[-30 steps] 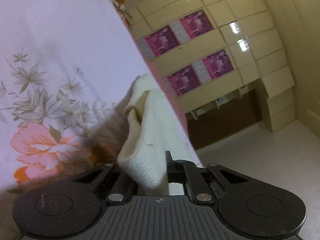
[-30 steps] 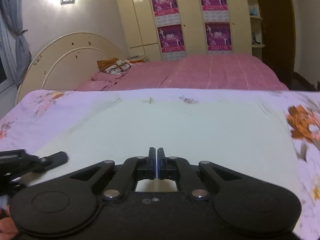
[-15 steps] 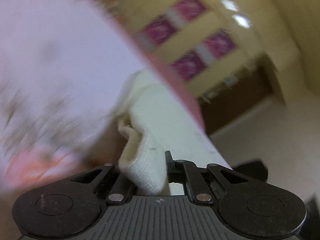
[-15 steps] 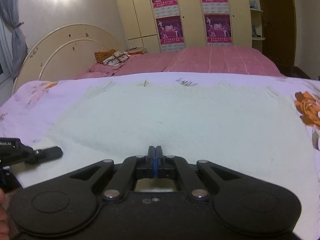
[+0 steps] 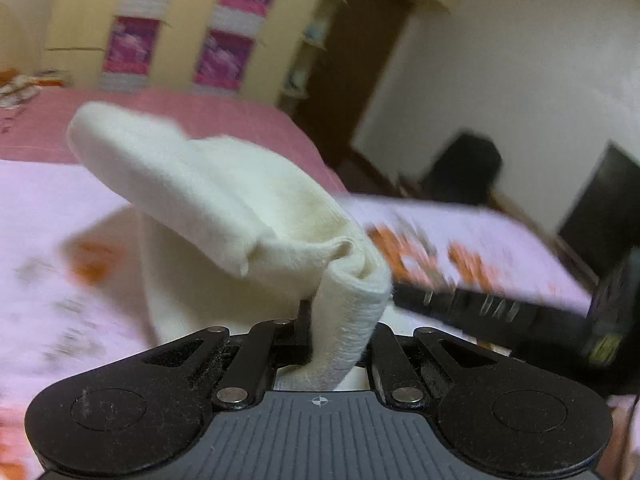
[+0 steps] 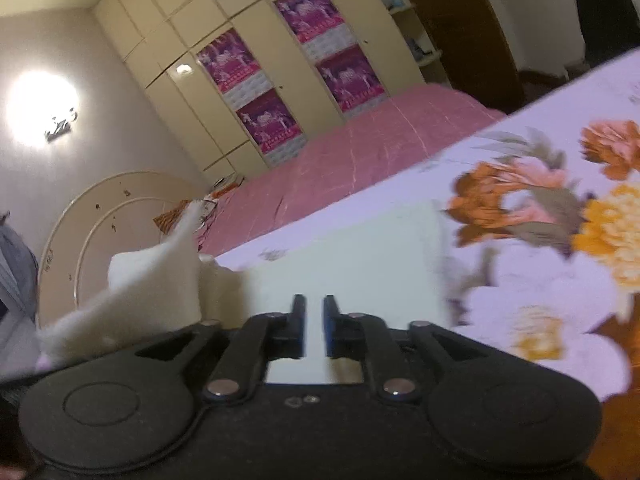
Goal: Fold small clothes
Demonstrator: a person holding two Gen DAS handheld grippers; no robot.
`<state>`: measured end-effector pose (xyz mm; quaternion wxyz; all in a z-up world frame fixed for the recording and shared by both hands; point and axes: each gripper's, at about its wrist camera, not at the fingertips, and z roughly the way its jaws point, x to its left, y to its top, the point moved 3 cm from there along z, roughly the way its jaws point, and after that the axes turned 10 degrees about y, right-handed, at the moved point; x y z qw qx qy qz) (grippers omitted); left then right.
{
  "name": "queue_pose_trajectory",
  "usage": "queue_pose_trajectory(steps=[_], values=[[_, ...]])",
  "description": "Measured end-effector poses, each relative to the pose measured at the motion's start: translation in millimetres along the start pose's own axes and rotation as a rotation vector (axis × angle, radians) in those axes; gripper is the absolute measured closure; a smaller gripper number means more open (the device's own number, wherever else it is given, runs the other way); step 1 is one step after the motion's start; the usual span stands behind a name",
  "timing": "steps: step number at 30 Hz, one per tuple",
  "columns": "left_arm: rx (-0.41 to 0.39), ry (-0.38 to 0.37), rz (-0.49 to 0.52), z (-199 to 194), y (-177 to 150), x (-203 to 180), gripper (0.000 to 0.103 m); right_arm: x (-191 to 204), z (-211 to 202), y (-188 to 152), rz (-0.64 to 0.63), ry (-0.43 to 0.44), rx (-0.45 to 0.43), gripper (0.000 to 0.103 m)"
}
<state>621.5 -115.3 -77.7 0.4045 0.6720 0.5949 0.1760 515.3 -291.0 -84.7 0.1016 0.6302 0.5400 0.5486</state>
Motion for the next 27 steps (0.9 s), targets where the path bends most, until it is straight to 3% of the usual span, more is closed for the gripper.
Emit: queue_pose_trajectory(steps=[3, 4, 5, 6, 9, 11, 14, 16, 19, 27], values=[[0.090, -0.005, 0.111, 21, -13, -35, 0.095, -25, -22, 5, 0.068, -0.012, -0.010, 0.077], [0.104, 0.007, 0.162, 25, -17, -47, 0.079, -34, -27, 4, 0.106, -0.013, -0.016, 0.074], [0.100, -0.010, 0.212, 22, -23, -58, 0.050, -42, -31, 3, 0.146, -0.010, -0.024, 0.071], [0.077, -0.056, 0.238, 14, -26, -65, 0.042, -49, -34, 3, 0.181, -0.006, -0.032, 0.071], [0.031, -0.116, 0.223, -18, -26, -62, 0.041, -67, -42, -1, 0.266, 0.015, -0.038, 0.071], [-0.012, -0.123, 0.141, -36, -17, -32, 0.041, -71, -44, -6, 0.277, 0.035, -0.031, 0.071], [-0.049, -0.025, 0.001, -44, -11, 33, 0.041, -66, -43, -10, 0.261, 0.072, -0.004, 0.070], [-0.030, 0.053, -0.065, -31, -5, 66, 0.041, -62, -41, -10, 0.249, 0.085, 0.005, 0.069], [0.016, 0.079, -0.147, -15, -7, 101, 0.041, -56, -32, -8, 0.222, 0.084, 0.014, 0.069], [0.062, 0.099, -0.154, 10, -18, 108, 0.041, -46, 4, -9, 0.113, -0.003, 0.135, 0.070]])
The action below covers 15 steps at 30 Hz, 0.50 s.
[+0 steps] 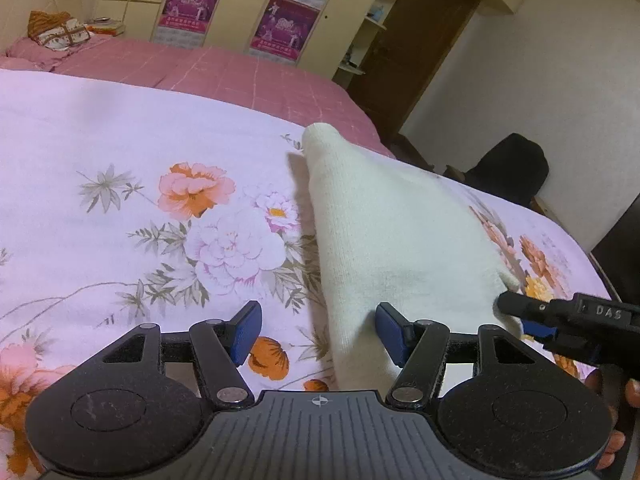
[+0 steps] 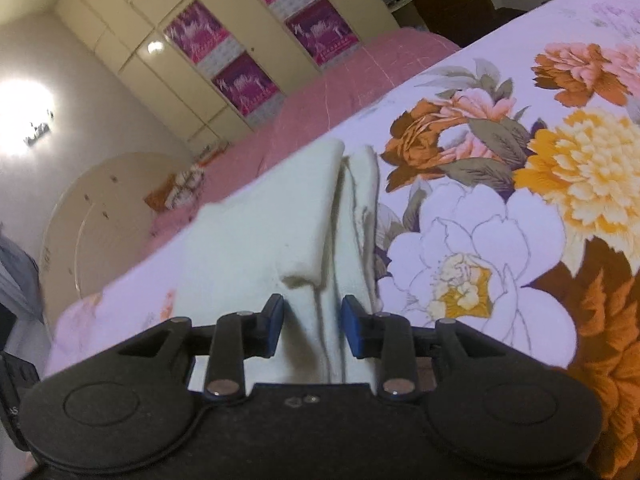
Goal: Fold small clothes
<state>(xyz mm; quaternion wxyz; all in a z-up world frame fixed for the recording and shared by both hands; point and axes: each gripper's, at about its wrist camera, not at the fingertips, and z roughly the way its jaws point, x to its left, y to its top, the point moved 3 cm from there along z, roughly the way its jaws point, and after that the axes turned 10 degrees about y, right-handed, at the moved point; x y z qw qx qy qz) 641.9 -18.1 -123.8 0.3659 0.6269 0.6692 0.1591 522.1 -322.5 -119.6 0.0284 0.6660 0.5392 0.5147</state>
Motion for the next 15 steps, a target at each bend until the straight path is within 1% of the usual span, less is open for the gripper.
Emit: queue_pose_trajectory(steps=[2, 3, 5, 6, 8, 11, 13, 15], values=[[-0.009, -0.004, -0.002, 5, 2, -6, 0.041, 5, 1, 0, -0.012, 0.018, 0.004, 0.070], [-0.027, -0.005, -0.011, 6, 4, -6, 0.041, 8, 1, 0, -0.020, 0.036, 0.005, 0.070], [-0.045, -0.018, -0.037, 10, 2, 1, 0.041, 9, 4, 1, -0.034, 0.039, 0.002, 0.070], [-0.036, -0.014, -0.041, 13, 3, 2, 0.041, 7, 5, 1, -0.031, 0.031, -0.002, 0.070], [-0.013, -0.001, -0.021, 21, 5, 0, 0.041, 1, 8, 3, 0.013, 0.046, -0.014, 0.071], [-0.013, 0.008, 0.015, 31, 2, -4, 0.041, -2, 15, 7, 0.032, 0.067, -0.027, 0.070], [-0.010, 0.009, 0.016, 29, 6, -7, 0.041, -1, 21, 8, 0.032, 0.065, -0.018, 0.073], [-0.024, 0.002, 0.001, 26, 9, -9, 0.041, 6, 22, 10, -0.013, 0.041, -0.016, 0.086]])
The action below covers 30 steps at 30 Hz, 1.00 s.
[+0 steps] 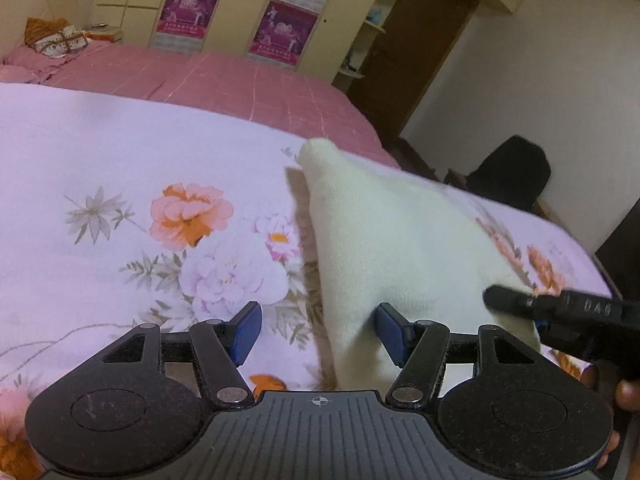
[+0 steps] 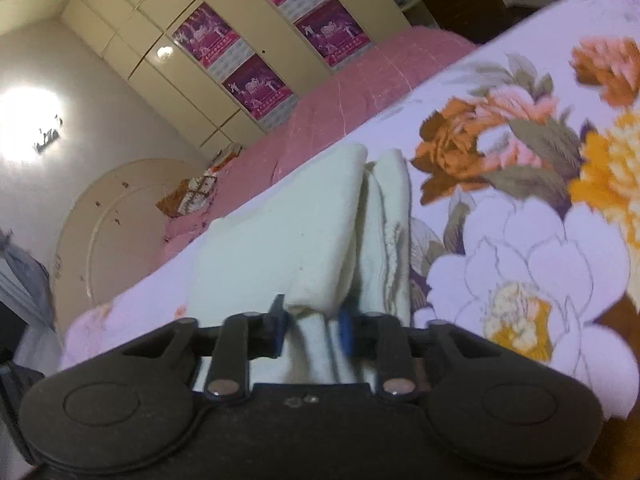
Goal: Fold small clothes
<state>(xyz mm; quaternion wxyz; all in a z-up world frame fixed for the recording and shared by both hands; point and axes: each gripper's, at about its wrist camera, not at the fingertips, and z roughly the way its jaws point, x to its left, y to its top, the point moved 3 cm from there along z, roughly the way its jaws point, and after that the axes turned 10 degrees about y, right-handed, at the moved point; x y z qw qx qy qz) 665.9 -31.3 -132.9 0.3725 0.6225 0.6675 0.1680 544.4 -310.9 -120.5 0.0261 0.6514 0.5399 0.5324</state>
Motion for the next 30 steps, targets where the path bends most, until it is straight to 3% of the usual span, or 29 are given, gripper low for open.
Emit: queue_pose_trajectory(steps=[5, 10, 15, 17, 21, 26, 30], values=[[-0.019, -0.021, -0.010, -5, 6, 0, 0.041, 21, -15, 1, -0.123, -0.032, -0.030, 0.089], [0.008, -0.016, 0.070, -1, 2, -16, 0.041, 16, -28, 3, -0.119, -0.034, -0.037, 0.089], [0.031, -0.015, 0.080, 0, -1, -20, 0.041, -8, -19, -2, -0.038, -0.047, -0.020, 0.090], [0.017, -0.025, 0.064, -5, 5, -17, 0.041, -7, -19, -2, -0.037, -0.040, -0.016, 0.088], [-0.039, -0.019, 0.023, -3, 27, -5, 0.041, -4, -30, 10, -0.063, -0.023, -0.068, 0.070], [-0.047, -0.011, -0.036, 24, 58, 4, 0.041, -21, -19, 48, -0.018, -0.033, -0.109, 0.070], [-0.024, -0.022, -0.076, 52, 66, 4, 0.041, -27, 7, 66, -0.040, -0.053, -0.053, 0.076]])
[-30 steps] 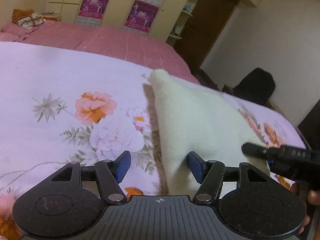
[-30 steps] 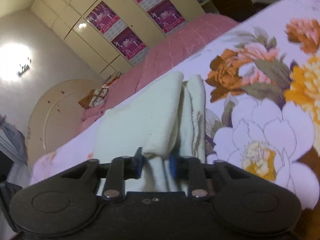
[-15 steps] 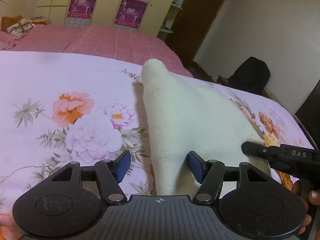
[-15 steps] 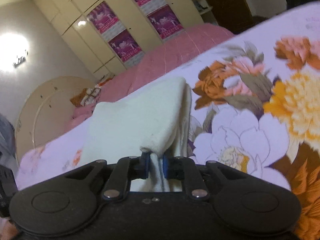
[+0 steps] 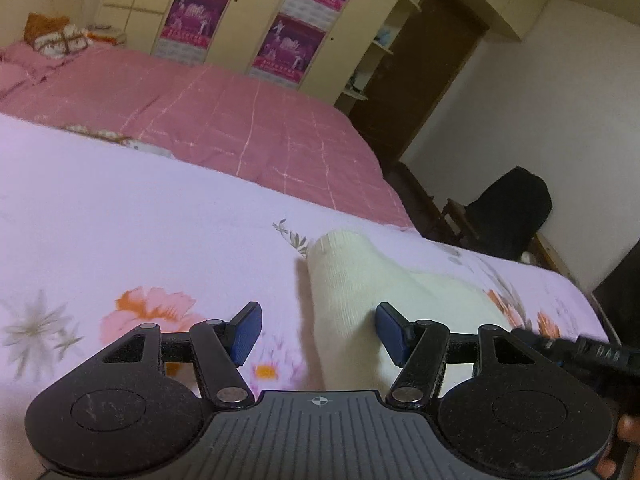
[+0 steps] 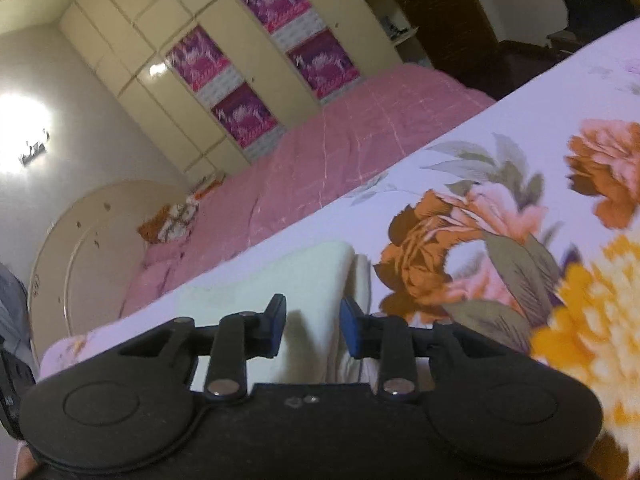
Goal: Fold small clothes
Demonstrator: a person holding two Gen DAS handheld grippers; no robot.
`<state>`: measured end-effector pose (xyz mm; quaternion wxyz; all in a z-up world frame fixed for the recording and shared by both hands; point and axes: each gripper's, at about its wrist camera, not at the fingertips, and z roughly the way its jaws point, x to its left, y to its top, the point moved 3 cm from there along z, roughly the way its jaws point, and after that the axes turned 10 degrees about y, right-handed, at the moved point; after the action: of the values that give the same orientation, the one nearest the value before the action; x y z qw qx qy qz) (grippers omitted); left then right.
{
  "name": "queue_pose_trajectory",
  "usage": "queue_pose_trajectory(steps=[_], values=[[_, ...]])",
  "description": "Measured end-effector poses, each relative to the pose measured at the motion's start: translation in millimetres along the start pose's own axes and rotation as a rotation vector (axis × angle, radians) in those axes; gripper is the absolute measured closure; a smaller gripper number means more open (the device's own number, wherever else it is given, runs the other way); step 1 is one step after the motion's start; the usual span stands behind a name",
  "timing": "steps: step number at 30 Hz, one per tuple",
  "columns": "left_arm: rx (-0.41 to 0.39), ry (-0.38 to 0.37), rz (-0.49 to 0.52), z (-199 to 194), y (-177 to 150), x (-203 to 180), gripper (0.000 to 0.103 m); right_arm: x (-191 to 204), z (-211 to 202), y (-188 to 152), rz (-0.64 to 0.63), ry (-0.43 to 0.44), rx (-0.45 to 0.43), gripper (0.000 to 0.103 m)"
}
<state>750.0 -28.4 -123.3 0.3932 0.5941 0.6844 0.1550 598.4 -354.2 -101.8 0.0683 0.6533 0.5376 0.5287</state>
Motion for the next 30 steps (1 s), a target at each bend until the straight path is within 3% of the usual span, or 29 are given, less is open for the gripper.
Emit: queue_pose_trajectory(steps=[3, 9, 11, 13, 17, 20, 22, 25, 27, 30], values=[[0.025, -0.008, -0.049, 19, -4, 1, 0.041, -4, 18, -2, -0.045, -0.042, 0.062, 0.084], [0.015, -0.003, -0.006, 7, -12, -4, 0.038, -12, 19, -8, -0.099, -0.134, 0.071, 0.082], [-0.010, -0.013, 0.033, -13, -20, -2, 0.038, -4, 1, -8, -0.104, -0.117, 0.056, 0.080], [-0.013, -0.027, 0.063, -31, -33, 2, 0.038, 5, -26, -18, -0.098, -0.045, 0.046, 0.078], [0.002, -0.055, 0.088, -65, -63, 12, 0.038, 17, -64, -56, -0.085, 0.036, 0.100, 0.075], [0.040, -0.056, 0.098, -75, -88, 13, 0.038, 19, -74, -81, -0.077, 0.025, 0.139, 0.075], [0.014, -0.028, 0.147, -79, -97, 8, 0.038, 21, -70, -93, -0.092, 0.010, 0.166, 0.076], [0.014, 0.006, 0.167, -82, -98, 0, 0.038, 32, -66, -98, -0.132, -0.011, 0.176, 0.083], [0.026, 0.001, 0.168, -83, -95, -3, 0.038, 36, -64, -96, -0.148, -0.021, 0.179, 0.093], [0.039, -0.025, 0.193, -94, -103, -7, 0.038, 37, -71, -91, -0.164, -0.041, 0.173, 0.096]])
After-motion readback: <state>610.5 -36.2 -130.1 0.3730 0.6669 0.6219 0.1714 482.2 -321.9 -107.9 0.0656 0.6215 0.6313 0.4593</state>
